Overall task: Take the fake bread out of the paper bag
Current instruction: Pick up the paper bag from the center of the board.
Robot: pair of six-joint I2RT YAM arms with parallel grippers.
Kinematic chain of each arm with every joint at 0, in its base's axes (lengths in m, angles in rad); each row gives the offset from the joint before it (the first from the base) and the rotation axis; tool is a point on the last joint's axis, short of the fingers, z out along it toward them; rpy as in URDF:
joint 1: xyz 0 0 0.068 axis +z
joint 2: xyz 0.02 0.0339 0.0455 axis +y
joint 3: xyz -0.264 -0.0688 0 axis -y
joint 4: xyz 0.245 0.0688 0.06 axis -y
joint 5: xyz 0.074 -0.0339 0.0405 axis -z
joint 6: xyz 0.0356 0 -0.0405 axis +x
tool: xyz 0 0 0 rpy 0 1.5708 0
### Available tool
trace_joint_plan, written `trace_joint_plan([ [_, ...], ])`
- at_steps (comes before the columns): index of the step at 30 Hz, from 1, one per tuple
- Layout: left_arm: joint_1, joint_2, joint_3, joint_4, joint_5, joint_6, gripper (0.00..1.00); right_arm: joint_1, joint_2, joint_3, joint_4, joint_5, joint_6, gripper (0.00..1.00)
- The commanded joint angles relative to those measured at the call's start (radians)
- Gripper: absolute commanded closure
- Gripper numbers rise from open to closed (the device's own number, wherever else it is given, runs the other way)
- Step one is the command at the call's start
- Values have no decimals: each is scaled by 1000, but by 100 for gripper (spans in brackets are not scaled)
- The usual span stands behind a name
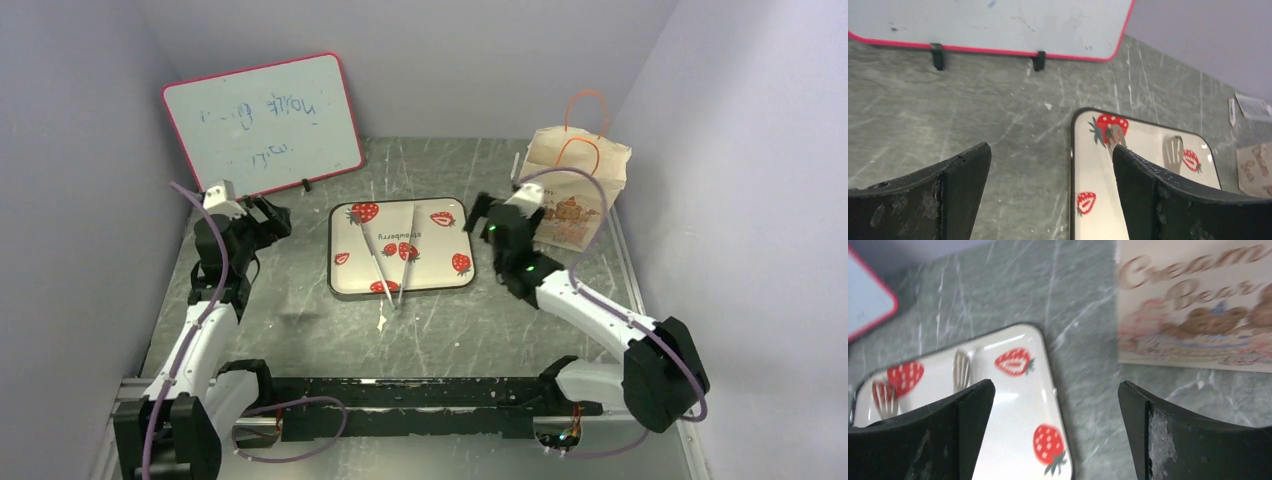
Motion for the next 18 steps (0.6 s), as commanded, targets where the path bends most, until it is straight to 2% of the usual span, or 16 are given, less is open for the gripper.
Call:
trace_joint_plan([
  [1, -90, -16, 43, -54, -78, 44, 4, 233, 19, 35, -38, 369, -132, 0],
  [4, -140, -22, 44, -64, -104, 33, 4, 245, 43, 4, 90, 298, -129, 0],
  [6, -175, -20, 51, -82, -113, 30, 4, 245, 56, 18, 122, 187, -183, 0],
  [13, -293, -19, 68, -149, -157, 10, 4, 268, 120, 166, -92, 9, -95, 1],
  [18, -338, 15, 106, -181, -143, -6, 4, 369, 151, 192, -141, 78, -60, 1],
])
